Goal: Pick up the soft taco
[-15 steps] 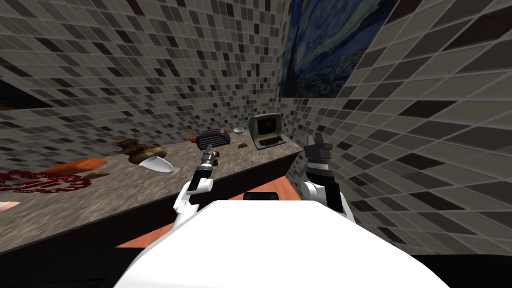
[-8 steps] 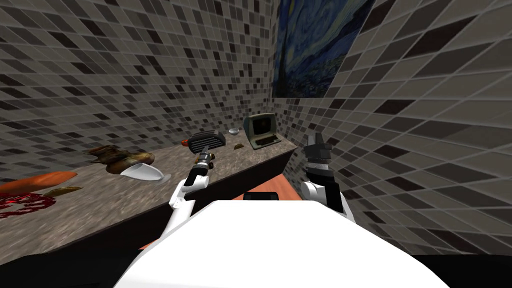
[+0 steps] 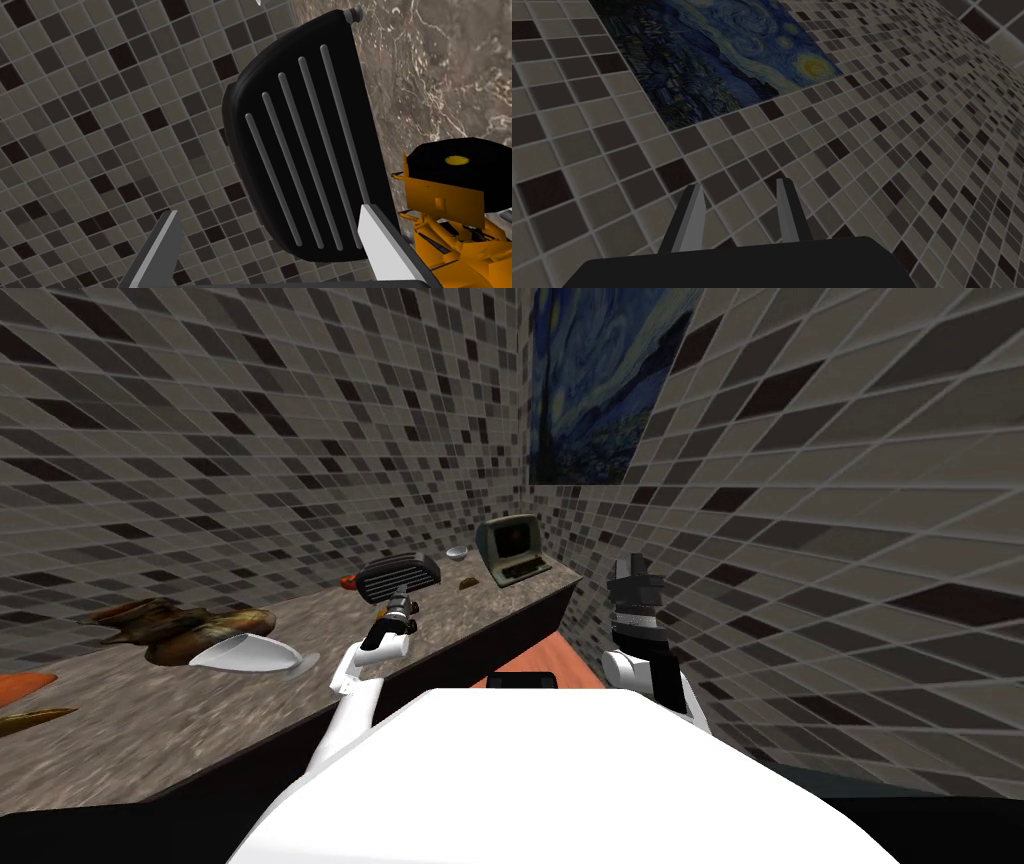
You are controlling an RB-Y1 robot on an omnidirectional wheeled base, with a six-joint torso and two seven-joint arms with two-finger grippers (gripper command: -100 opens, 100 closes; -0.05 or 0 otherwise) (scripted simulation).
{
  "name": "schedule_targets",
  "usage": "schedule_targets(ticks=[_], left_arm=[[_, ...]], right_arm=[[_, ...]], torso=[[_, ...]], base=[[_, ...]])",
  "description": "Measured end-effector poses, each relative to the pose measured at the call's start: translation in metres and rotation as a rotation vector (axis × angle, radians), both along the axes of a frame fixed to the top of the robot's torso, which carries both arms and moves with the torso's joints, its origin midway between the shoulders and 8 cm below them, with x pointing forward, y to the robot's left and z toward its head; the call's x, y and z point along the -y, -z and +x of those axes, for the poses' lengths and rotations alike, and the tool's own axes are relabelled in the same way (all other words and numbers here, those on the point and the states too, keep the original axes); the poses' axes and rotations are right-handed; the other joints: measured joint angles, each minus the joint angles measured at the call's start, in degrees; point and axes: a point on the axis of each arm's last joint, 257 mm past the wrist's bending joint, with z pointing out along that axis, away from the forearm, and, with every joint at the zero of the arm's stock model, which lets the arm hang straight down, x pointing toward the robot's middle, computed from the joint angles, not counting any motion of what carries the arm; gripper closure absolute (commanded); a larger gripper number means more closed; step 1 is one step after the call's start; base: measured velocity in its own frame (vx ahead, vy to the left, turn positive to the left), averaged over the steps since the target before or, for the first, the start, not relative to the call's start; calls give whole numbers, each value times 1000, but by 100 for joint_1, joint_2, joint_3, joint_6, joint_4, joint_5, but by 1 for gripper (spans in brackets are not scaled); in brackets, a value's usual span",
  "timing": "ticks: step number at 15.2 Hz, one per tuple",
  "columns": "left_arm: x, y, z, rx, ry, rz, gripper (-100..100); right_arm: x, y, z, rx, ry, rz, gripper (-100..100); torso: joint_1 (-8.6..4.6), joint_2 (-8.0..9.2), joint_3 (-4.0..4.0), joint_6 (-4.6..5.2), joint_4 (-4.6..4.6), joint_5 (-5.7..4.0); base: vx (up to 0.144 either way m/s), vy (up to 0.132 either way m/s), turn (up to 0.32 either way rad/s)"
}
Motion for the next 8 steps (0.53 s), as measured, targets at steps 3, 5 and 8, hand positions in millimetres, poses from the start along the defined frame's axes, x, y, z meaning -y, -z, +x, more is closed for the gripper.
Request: schedule_targets(ticks=[3,5,8], left_arm=[[-30,7,0,-45,-58,-19,-100],[-47,14,-5,-76,-95,-35,-100],[-68,20,-9,-113,-147,-58,-100]], right_arm=[[0,0,0,0,0,0,0],[0,0,0,0,0,0,0],[0,0,0,0,0,0,0]], torso=[[1,-1,-1,1,0,0],[3,0,0,-5,0,1],[0,-2,-1,0,0,0]], base=[[-12,7,-206],[-6,10,-42],[-8,6,-212]])
